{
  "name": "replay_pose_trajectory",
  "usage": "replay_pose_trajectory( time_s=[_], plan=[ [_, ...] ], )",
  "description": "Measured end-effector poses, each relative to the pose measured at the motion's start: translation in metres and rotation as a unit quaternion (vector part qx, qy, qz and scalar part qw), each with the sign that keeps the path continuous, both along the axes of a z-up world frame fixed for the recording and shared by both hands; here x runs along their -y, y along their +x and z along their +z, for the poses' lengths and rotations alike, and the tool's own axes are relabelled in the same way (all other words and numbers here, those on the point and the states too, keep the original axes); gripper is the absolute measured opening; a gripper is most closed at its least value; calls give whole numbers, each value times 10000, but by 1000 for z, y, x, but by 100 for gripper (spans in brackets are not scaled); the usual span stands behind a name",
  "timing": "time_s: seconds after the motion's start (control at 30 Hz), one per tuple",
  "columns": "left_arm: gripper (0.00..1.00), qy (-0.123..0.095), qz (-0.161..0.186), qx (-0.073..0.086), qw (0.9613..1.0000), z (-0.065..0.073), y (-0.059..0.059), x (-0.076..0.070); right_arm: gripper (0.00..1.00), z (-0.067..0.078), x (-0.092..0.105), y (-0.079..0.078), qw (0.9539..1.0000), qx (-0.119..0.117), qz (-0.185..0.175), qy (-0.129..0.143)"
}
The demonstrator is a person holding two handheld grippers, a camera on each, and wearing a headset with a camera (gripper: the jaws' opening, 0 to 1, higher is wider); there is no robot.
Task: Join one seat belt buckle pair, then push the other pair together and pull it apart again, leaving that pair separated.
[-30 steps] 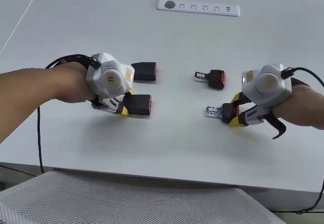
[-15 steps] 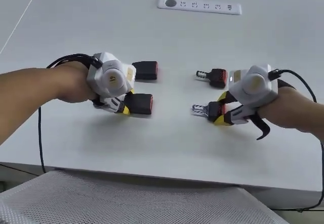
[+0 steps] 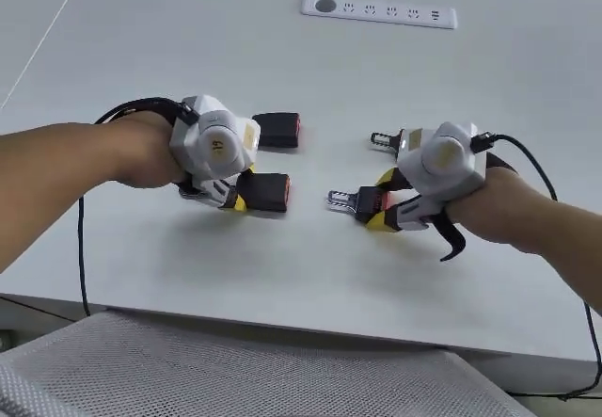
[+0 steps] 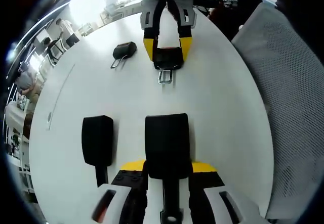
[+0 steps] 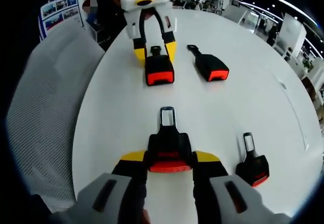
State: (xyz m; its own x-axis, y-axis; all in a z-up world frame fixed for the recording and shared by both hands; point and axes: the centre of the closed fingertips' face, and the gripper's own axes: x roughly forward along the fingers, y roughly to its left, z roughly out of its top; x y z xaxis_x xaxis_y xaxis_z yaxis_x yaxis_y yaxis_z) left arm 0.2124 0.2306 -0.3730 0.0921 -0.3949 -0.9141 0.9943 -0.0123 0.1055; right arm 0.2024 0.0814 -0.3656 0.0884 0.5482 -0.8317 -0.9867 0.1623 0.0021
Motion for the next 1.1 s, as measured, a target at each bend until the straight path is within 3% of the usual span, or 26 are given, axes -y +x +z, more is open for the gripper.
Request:
replay_pose_trajectory(
  time_s=[0.47,0.63,1.1],
  plan=[
    [31,17,-1,3,10000,1,-1,1,34,0,-37,1,9995,-4,-29,305],
    [31,17,-7,-4,10000,2,-2,1,34,0,-45,-1,9997,19,177,196],
    [31,4,-11,-20,10000,-1,1,1,34,-5,-49,5,9996,65,259,29]
  ],
)
